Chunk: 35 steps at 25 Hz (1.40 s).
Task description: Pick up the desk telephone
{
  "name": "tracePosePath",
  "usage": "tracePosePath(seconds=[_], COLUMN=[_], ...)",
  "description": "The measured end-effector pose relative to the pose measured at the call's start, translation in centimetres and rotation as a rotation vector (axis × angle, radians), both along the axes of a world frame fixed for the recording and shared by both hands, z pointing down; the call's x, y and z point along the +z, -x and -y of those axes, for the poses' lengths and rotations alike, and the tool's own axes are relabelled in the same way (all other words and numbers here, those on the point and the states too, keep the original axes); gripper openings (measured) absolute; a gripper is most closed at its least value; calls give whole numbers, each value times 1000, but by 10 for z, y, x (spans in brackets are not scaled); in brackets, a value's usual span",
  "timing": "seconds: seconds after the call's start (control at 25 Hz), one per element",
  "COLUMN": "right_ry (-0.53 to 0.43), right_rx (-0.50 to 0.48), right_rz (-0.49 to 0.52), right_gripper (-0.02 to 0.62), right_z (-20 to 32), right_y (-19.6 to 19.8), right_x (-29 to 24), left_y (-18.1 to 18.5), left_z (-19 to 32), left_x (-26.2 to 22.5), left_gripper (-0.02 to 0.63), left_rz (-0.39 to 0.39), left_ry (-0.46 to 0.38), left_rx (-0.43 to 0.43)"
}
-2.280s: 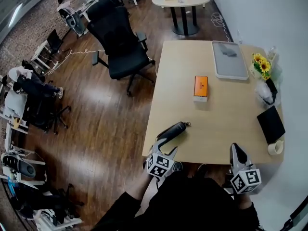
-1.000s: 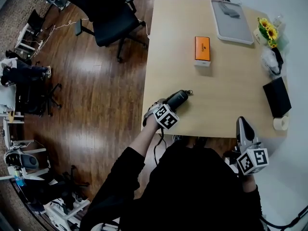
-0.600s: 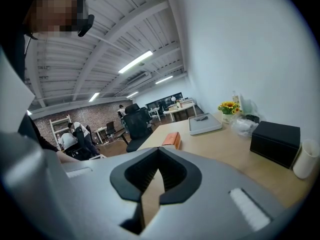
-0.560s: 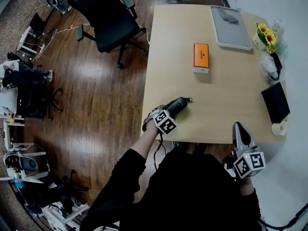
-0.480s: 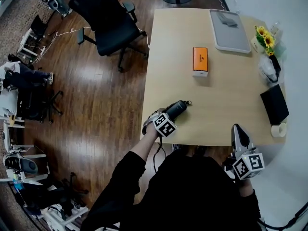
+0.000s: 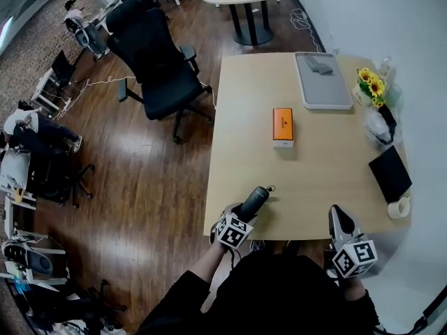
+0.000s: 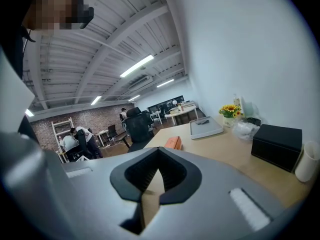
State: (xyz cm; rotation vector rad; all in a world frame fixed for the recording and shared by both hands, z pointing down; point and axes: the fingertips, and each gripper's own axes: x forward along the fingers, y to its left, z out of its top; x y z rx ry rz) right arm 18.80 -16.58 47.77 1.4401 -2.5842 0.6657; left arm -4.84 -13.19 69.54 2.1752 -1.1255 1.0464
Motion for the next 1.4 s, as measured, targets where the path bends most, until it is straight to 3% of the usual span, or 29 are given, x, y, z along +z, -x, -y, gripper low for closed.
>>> tracePosePath(seconds=[0.16,0.32,0.48,0.64,0.8,0.92,1.04,1.4], right_ry=[-12,-18,-29,-50,-71,-78,-82,-118], right_rx=[-29,-59,-80,-84,-72,-61,-55,-18], right_rz=[3,7,8,13,21,22,19,23], right_gripper=[0,0,0,0,0,0,0,0], right_z=[0,3,5,7,10,10,10,9], right_y=[7,15,22,27,24,19,16,5], right_x=[-3,-1,-6,-16,-22,-22,-24,-34], left_y=[3,18,26,25,19,7,-4,-6], left_z=[-1,14,16,9,2,-2,-5,-4], left_x=[-54,-144,-228,-268,-278,-270,-260,-257], left_gripper=[259,259,261,261,261,261,261,261], left_rz=[-87,-153,-162,-241,-324,-379,-371,-348], left_ry=[-129,-374,-578,-679,-731,-717,-669,-675], left_rx=[-111,-229,-264,-306,-366,-355,-320,-307])
